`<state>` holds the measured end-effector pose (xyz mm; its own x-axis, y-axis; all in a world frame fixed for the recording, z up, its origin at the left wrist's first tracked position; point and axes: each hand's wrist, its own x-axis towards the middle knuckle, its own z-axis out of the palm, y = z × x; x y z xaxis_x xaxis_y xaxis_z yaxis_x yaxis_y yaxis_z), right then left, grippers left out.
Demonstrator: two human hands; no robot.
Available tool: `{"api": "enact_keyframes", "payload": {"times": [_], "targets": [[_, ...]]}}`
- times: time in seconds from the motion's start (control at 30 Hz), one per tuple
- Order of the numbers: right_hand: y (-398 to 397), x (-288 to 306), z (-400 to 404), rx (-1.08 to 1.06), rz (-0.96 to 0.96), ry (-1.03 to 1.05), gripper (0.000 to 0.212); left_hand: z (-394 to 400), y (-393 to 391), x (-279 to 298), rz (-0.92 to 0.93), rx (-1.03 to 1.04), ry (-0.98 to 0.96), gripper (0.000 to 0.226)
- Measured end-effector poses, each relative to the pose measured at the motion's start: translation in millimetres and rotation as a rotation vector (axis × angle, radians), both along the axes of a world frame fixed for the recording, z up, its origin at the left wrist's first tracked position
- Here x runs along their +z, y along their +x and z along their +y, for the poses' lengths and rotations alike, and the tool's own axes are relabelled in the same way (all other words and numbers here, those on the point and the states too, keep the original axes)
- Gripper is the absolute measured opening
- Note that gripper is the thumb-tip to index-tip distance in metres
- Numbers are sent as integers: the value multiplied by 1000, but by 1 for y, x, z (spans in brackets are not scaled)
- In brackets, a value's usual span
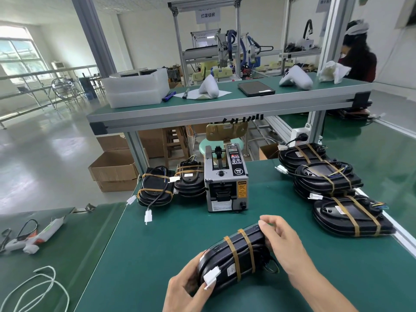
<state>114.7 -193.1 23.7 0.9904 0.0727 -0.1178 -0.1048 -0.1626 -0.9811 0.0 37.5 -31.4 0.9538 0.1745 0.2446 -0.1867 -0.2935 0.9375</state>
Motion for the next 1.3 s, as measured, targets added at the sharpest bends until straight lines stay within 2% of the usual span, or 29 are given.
{"api": "enact_keyframes", "payload": {"times": [0.17,0.4,0.53,0.63,0.77,0.9,1.0,1.13,1.3], "targets": [[-9,3,-5,260,-18,22,27,4,2,-2,73,16,3,59],[-5,18,-4,285,-20,-1,27,-1,2,1,70,-18,40,57],[-9,45,3,331,-198,-203,15,1,2,-3,57,-97,74,63],[-13,65,9,332,-318,-335,15,6,4,-8,65,-116,90,69],[-15,87,18,305,-348,-466,18,12,6,-16,98,-148,42,82],[-18,96,30,305,-483,-684,19,20,9,-22,137,-163,-70,87],[-26,91,43,344,-507,-835,21,21,10,-20,164,-200,-110,83],[-40,86,60,381,-516,-902,22,14,11,-20,99,-109,-75,68],[-53,86,82,494,-615,-1006,31,11,14,-32,75,-67,31,70]]}}
